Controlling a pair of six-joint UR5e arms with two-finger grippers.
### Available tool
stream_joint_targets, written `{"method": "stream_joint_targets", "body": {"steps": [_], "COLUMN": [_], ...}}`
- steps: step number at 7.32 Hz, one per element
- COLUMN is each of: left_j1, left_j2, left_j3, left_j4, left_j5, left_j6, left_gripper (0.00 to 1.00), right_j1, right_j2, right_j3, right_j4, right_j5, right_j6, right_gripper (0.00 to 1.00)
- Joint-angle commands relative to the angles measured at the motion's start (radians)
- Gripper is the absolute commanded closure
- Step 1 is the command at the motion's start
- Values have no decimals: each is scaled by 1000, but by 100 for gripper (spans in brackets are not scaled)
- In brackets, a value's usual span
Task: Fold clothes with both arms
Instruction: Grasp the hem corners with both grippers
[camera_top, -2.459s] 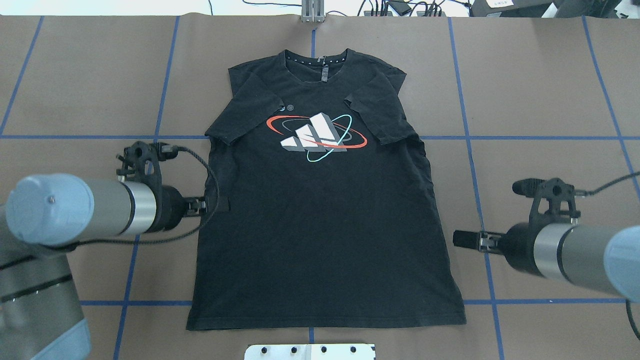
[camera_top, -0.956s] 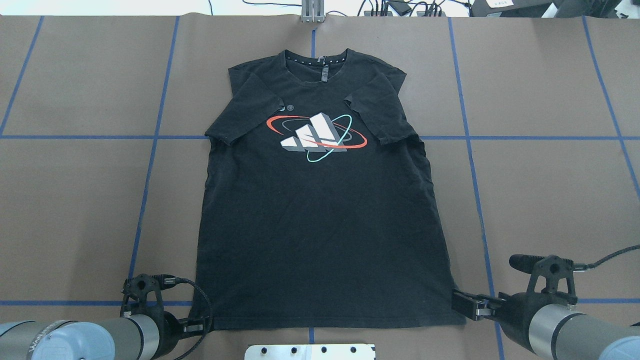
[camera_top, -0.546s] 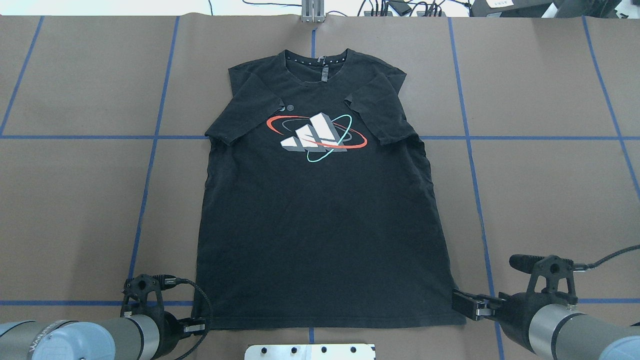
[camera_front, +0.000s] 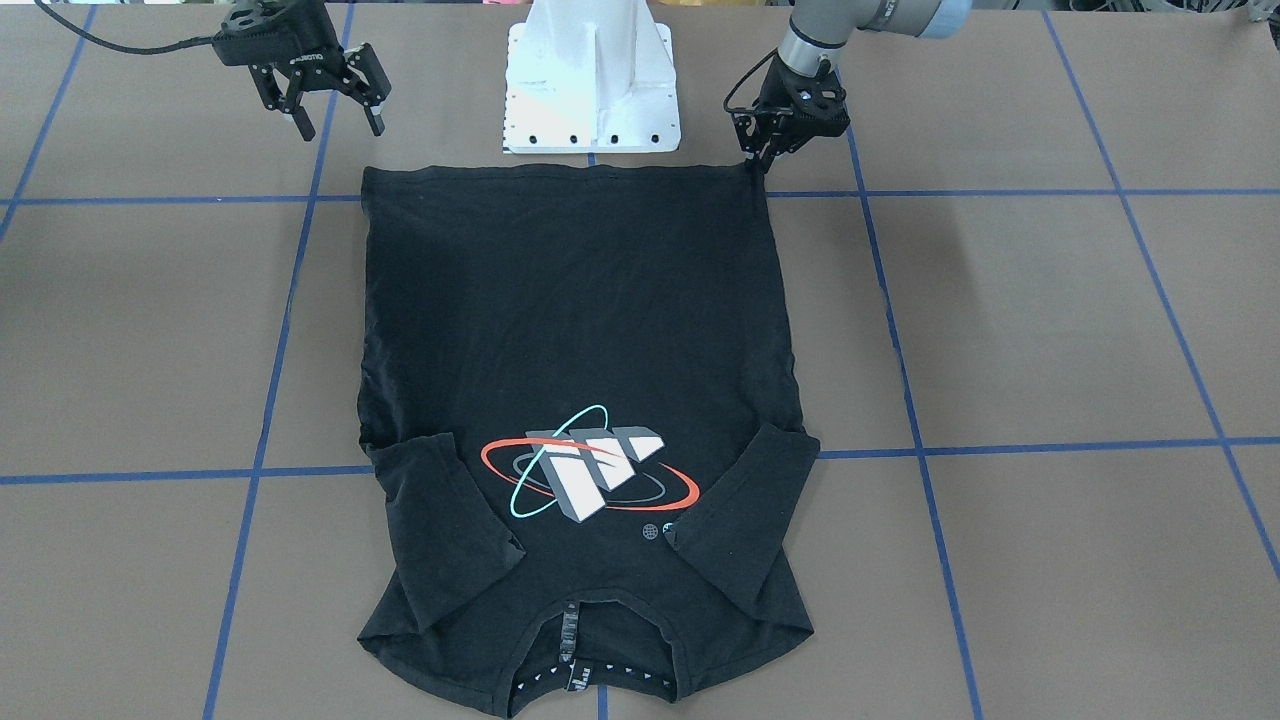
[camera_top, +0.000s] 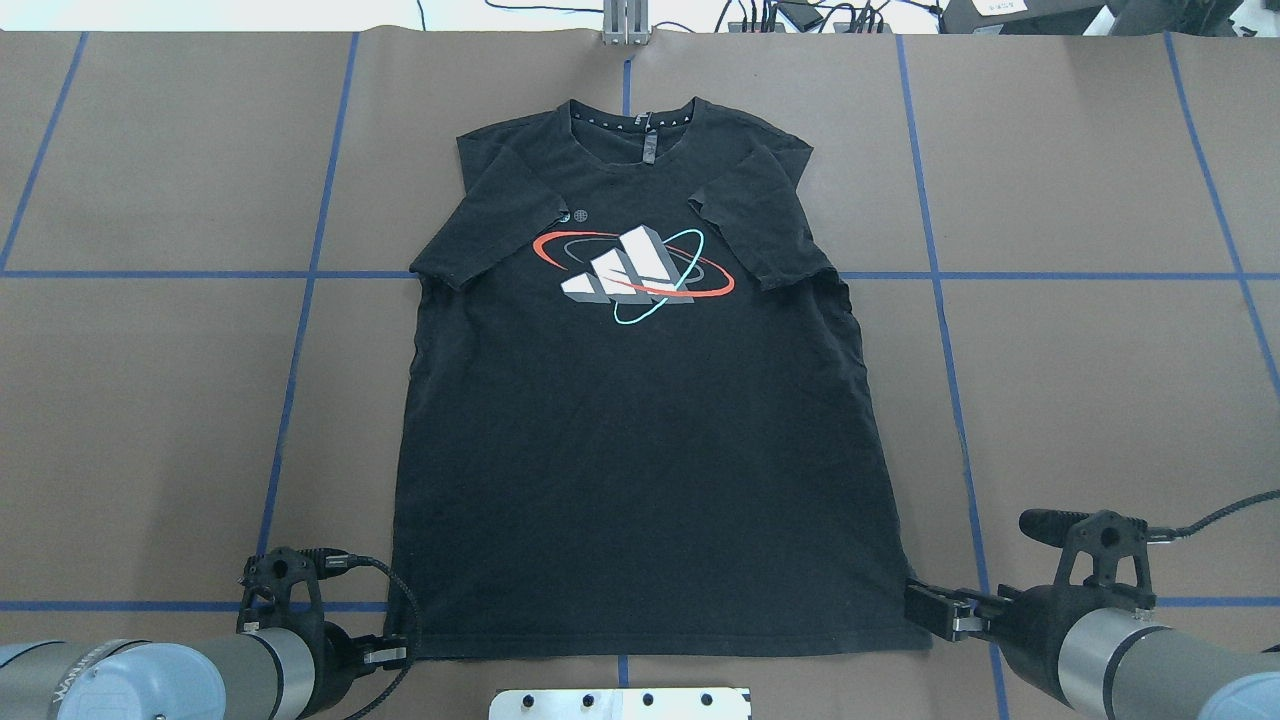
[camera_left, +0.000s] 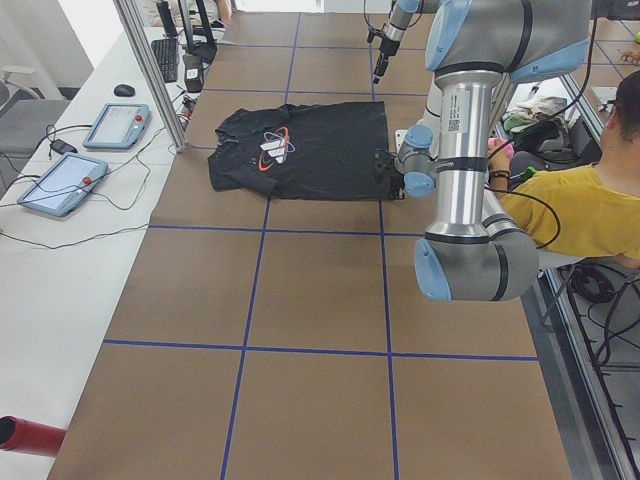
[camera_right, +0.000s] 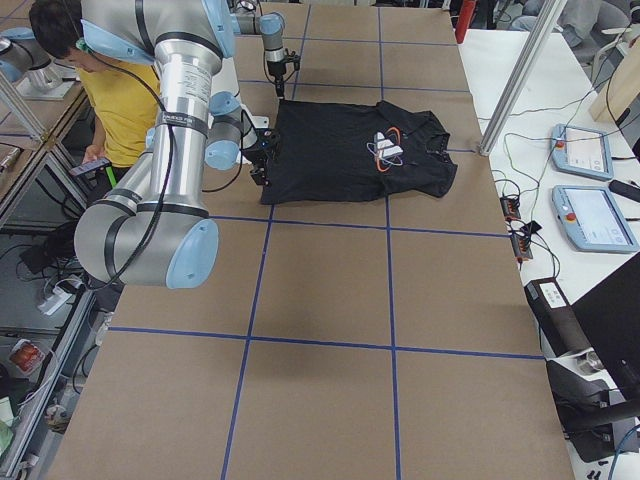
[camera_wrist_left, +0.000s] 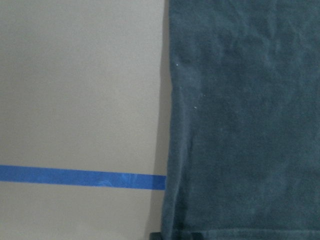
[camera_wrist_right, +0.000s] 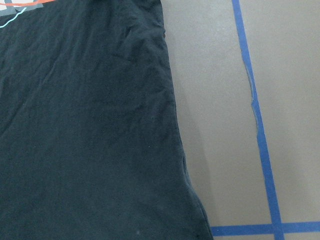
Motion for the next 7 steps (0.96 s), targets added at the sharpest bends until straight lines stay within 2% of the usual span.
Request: {"method": "stream_joint_targets", "body": {"steps": [1,4,5,7], "left_j1": [-1,1,1,-1], "left_j2": [3,5,5,-3], "left_j3": [-2,-1,-2,-5], "left_j4": [0,0,0,0], "left_j5": [0,-2,-2,-3], "left_j6": [0,3,3,3], "left_gripper": [88,88,97,100], "right_j1": [0,0,0,-2], "right_j2": [1,1,0,0], "right_j3": [0,0,0,-14], "right_j4": [0,0,0,0], "right_j5": [0,0,0,0], "right_j6": [0,0,0,0], "right_gripper": [0,0,0,0]}}
